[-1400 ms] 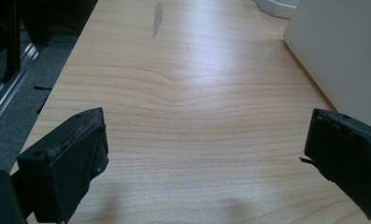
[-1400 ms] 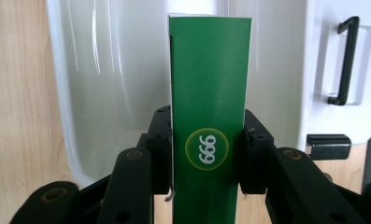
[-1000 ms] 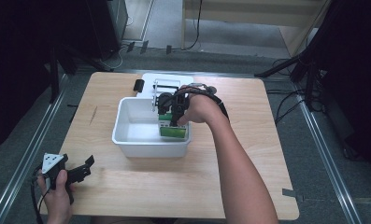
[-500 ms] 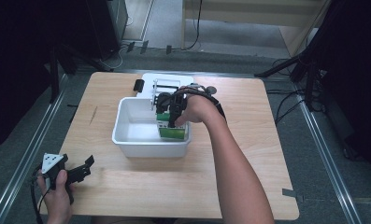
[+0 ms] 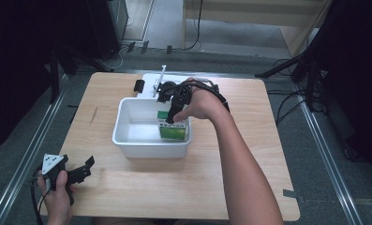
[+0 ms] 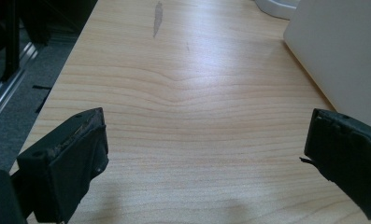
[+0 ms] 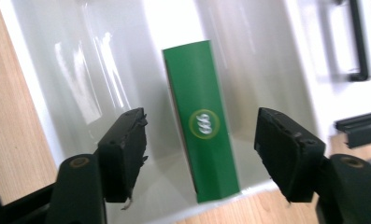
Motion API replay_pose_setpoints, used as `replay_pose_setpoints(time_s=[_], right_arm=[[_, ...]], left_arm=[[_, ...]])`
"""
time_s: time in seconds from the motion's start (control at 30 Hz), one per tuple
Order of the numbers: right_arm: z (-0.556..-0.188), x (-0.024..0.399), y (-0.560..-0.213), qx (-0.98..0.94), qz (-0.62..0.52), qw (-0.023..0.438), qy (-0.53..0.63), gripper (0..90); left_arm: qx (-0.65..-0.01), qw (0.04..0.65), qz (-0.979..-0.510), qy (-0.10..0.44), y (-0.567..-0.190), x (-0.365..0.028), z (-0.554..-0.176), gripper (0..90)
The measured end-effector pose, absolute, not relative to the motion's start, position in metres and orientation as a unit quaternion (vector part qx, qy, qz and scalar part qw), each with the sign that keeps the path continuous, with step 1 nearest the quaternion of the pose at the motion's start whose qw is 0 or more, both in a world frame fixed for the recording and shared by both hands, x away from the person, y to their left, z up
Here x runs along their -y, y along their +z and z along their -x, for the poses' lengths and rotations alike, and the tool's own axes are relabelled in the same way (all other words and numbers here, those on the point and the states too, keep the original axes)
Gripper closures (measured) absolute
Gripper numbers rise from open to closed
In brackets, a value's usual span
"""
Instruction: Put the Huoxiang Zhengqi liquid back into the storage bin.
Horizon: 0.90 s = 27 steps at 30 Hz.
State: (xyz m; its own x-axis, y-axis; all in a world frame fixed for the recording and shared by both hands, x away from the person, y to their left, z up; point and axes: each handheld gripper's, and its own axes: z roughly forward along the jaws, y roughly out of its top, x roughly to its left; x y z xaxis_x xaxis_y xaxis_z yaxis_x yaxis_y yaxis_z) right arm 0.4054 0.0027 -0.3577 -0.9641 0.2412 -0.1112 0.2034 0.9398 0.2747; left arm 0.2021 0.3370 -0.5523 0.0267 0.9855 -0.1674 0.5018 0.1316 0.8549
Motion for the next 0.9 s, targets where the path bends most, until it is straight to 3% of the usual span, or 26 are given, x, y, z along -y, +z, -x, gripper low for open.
replay_pose_setpoints(time_s=[0.3,0.43,0.9], right_arm=[[-0.403,0.016,-0.329,-0.96,-0.19,0.095,0.181,30.7],[-0.404,0.027,-0.325,-0.948,-0.239,0.079,0.194,30.1],[-0.406,0.078,-0.331,-0.916,-0.314,0.08,0.237,30.0]], left_arm=[[-0.631,0.408,-0.589,0.297,-0.552,-0.337,-0.202,0.6],[-0.63,0.407,-0.59,0.298,-0.552,-0.336,-0.202,0.6],[-0.629,0.409,-0.59,0.299,-0.552,-0.336,-0.202,0.6]])
